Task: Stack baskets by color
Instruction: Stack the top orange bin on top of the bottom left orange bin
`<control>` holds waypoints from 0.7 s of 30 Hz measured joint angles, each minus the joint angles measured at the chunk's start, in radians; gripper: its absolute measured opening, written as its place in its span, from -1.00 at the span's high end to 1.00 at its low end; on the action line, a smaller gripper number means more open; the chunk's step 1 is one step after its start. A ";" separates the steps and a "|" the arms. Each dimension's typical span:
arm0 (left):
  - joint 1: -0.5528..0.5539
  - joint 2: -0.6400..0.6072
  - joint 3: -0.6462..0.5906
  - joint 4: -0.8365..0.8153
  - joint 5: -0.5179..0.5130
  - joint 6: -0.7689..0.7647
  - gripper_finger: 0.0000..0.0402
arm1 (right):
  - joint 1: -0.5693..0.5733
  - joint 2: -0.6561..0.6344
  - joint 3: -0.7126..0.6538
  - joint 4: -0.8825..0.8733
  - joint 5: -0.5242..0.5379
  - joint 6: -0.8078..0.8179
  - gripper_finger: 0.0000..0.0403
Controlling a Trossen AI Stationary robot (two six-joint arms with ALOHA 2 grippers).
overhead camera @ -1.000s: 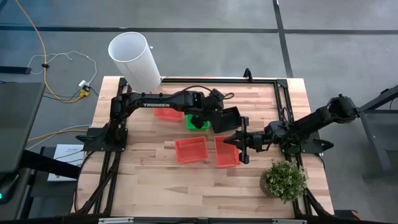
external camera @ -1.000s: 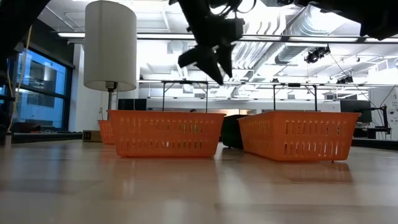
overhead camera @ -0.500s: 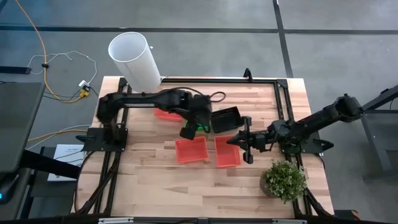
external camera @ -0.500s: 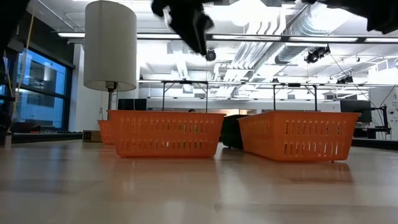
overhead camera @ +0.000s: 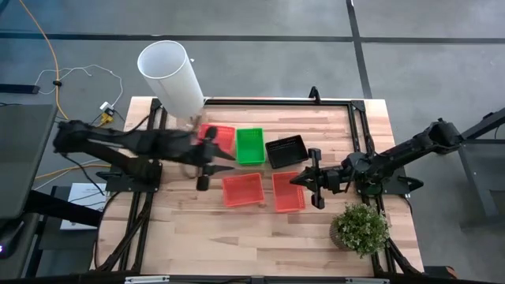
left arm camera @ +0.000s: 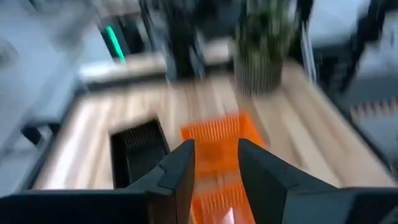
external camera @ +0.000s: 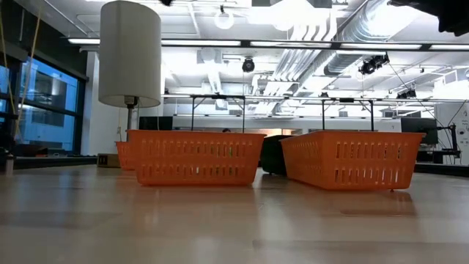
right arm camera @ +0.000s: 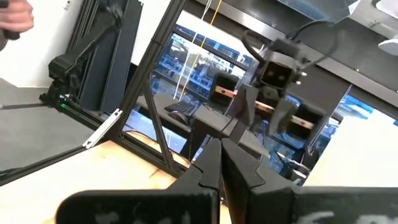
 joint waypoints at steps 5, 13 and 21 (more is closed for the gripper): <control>-0.096 -0.229 -0.323 0.416 -0.148 0.022 0.47 | -0.001 0.000 0.000 0.001 0.011 0.001 1.00; -0.128 -0.436 -0.634 0.714 -0.270 0.063 0.47 | -0.011 0.001 0.000 -0.002 0.099 0.039 1.00; -0.134 -0.517 -0.702 0.699 -0.241 0.071 0.47 | -0.061 0.001 0.000 -0.007 0.097 0.170 1.00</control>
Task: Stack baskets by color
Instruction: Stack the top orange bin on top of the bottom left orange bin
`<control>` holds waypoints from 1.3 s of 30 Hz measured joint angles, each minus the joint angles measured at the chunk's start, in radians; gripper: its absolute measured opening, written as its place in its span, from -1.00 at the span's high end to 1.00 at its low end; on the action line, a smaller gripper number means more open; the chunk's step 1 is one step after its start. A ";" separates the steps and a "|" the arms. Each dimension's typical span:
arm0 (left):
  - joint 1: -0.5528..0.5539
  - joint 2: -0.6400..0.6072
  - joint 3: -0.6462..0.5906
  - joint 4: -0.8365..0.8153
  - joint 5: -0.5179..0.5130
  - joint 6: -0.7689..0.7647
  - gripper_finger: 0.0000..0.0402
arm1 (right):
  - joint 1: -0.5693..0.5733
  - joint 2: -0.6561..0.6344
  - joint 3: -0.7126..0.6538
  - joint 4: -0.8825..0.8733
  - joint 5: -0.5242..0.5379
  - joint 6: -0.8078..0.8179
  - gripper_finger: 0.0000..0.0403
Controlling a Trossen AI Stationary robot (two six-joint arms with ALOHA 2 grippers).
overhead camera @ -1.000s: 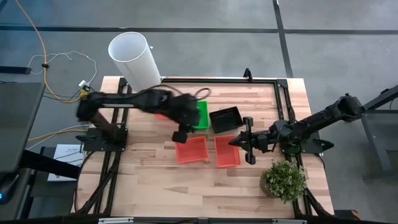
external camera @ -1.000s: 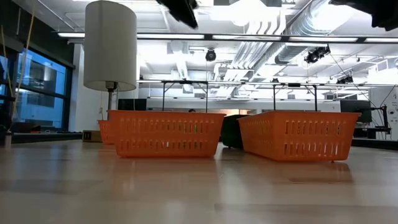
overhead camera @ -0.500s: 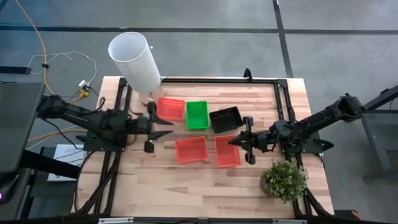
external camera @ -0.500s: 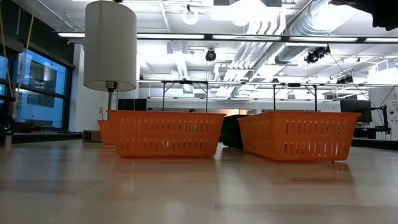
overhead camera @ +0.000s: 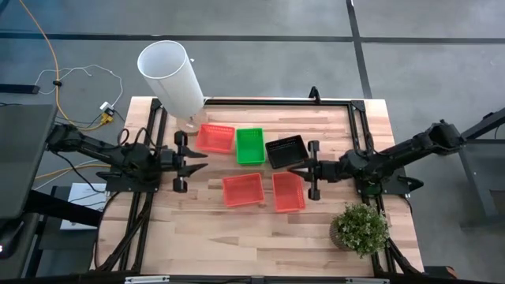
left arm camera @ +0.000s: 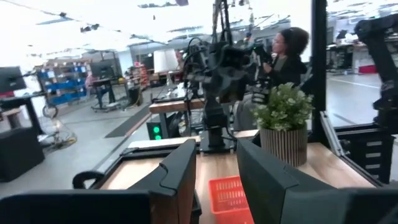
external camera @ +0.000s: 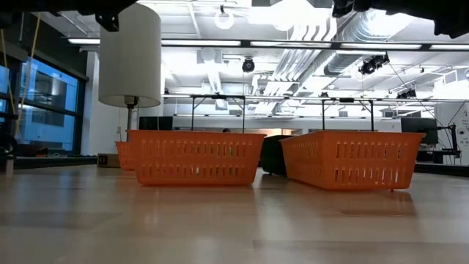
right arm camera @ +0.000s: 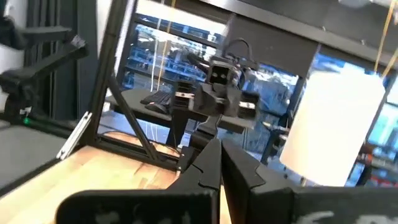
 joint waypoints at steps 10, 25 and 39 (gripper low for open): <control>0.000 -0.004 0.000 0.001 0.009 0.050 0.47 | -0.041 0.001 0.000 -0.038 0.008 0.154 1.00; 0.000 0.000 0.000 0.000 0.009 0.015 0.47 | -0.041 0.001 0.000 -0.032 -0.014 0.112 1.00; 0.000 0.032 0.000 0.001 0.009 0.013 0.47 | -0.041 0.001 0.000 -0.031 -0.014 0.112 1.00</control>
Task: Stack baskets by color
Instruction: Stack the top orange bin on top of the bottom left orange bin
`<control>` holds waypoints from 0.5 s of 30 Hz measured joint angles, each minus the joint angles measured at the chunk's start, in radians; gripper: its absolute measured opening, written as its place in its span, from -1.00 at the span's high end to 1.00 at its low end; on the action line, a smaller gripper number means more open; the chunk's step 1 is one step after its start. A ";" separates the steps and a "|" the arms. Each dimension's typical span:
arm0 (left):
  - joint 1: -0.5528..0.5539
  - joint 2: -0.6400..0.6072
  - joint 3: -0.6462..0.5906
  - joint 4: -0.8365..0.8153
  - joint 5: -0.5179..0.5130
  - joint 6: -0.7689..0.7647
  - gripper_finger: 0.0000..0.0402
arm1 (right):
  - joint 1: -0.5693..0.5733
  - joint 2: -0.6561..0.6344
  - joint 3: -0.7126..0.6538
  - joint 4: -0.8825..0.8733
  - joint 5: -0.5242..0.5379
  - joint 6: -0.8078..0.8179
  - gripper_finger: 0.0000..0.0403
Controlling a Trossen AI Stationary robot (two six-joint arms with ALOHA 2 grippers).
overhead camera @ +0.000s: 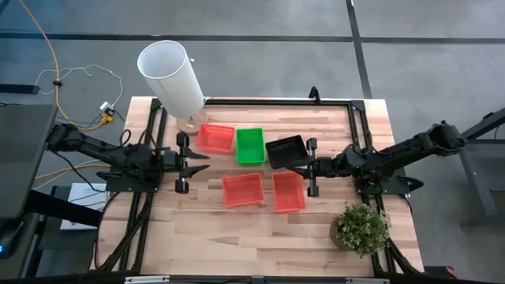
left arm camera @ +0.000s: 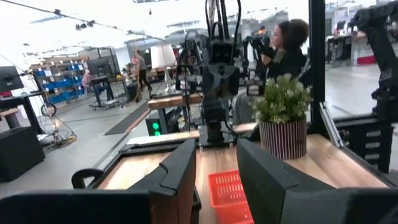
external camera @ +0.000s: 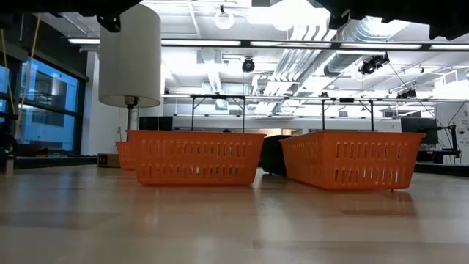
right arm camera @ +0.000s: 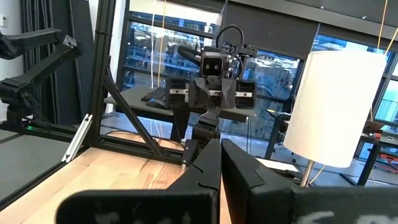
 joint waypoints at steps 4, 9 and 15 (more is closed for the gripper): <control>0.000 0.040 0.000 0.001 0.000 0.002 0.47 | 0.000 0.000 0.000 0.002 0.000 0.000 1.00; 0.000 0.088 0.000 0.000 -0.022 0.014 0.47 | 0.000 0.000 0.000 0.001 0.000 0.000 1.00; 0.015 0.123 0.016 -0.136 -0.175 -0.057 0.29 | 0.000 0.000 0.000 -0.003 0.000 0.000 1.00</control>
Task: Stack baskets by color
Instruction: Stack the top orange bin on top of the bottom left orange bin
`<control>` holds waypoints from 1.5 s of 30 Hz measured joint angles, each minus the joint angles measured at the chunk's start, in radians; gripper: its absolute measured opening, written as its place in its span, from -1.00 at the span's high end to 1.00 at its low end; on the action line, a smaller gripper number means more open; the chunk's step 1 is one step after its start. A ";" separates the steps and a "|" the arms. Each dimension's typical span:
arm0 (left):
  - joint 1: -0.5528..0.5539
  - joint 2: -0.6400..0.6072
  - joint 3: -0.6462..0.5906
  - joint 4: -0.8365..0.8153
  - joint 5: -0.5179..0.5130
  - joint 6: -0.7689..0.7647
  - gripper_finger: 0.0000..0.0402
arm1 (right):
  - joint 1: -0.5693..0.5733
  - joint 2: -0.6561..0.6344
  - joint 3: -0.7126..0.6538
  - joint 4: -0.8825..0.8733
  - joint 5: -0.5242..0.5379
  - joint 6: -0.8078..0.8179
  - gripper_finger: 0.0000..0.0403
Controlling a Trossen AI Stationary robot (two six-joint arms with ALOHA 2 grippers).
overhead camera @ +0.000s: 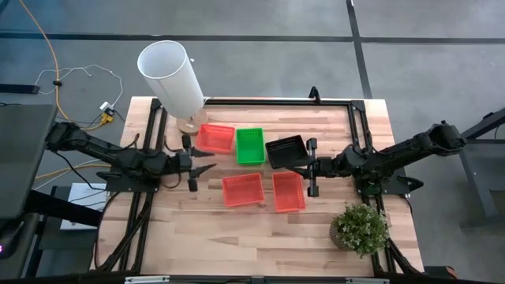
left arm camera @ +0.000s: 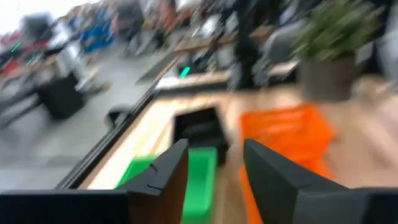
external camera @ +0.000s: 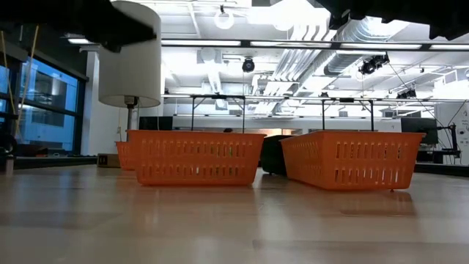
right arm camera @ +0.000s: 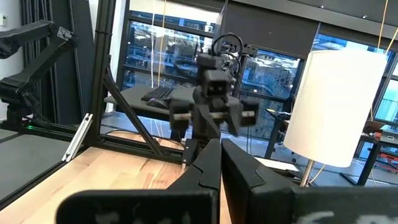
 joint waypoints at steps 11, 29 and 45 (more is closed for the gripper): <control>0.222 0.209 0.039 -0.293 0.033 -0.203 -0.16 | 0.000 0.000 0.000 0.008 0.000 0.000 1.00; 0.390 0.398 0.039 -0.284 0.059 0.057 -0.18 | 0.000 0.000 0.000 0.008 0.000 0.000 1.00; 0.440 0.514 0.040 -0.278 0.078 0.112 -0.09 | 0.000 0.000 0.000 0.023 0.000 0.007 1.00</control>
